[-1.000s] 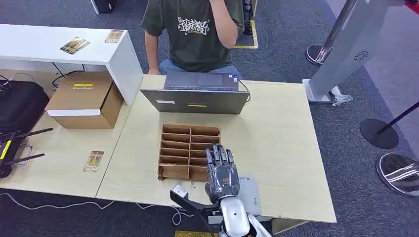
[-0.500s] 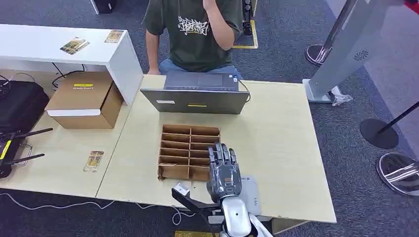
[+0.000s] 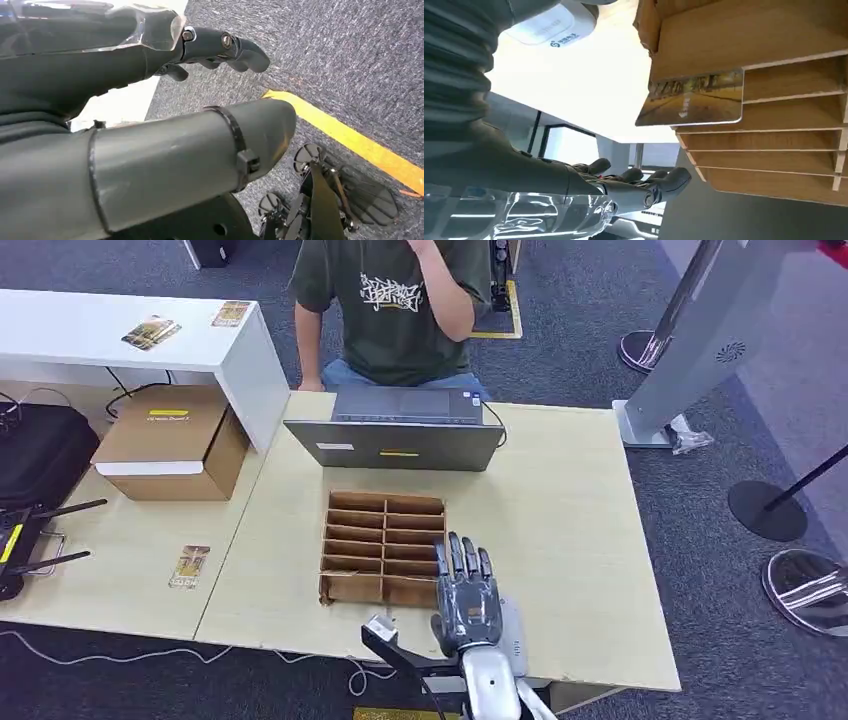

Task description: Pass the card to the sensor for recognition and then transmit it.

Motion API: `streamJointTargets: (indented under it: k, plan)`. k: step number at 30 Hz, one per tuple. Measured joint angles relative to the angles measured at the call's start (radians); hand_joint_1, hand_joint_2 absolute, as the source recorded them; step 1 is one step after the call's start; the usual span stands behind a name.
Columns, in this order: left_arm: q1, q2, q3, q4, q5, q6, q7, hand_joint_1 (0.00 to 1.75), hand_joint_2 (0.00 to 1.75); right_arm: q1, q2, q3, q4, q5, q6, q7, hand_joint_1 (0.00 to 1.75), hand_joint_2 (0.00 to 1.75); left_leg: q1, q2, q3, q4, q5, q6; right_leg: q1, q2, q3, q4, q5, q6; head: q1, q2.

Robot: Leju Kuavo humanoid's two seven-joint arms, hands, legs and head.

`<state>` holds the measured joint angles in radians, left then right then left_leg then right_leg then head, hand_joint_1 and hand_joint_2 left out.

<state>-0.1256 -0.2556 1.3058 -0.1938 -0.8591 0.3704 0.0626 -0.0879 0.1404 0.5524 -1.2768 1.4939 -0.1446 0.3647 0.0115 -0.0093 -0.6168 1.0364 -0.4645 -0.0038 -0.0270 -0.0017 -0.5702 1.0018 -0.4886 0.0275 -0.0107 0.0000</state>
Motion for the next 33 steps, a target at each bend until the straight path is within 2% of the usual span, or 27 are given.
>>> streamJointTargets:
  k: [17,24,33]
  plan:
    - [0.0,0.0,0.0,0.0,-0.002,0.0,0.0,0.0,0.0,0.011,-0.002,-0.006,-0.008,0.0,-0.002,-0.024,0.0,1.75,0.0,0.0,0.0,0.0,0.0,0.0,0.0,0.0,0.0,0.0,0.0,0.0,0.0,0.0]
    - [0.0,0.0,0.0,0.0,-0.003,-0.001,-0.003,0.0,0.0,0.01,-0.002,-0.001,-0.013,0.0,-0.038,-0.043,0.0,1.75,0.0,0.0,0.0,0.0,0.0,0.0,0.0,0.0,0.0,0.0,0.0,0.0,0.0,0.0]
    - [0.0,-0.001,-0.001,0.0,-0.009,-0.002,-0.003,0.0,0.0,-0.004,0.008,0.002,-0.012,-0.001,-0.038,-0.068,0.0,1.75,0.0,0.0,0.0,0.0,0.0,0.0,0.0,0.0,0.0,0.0,0.0,0.0,0.0,0.0]
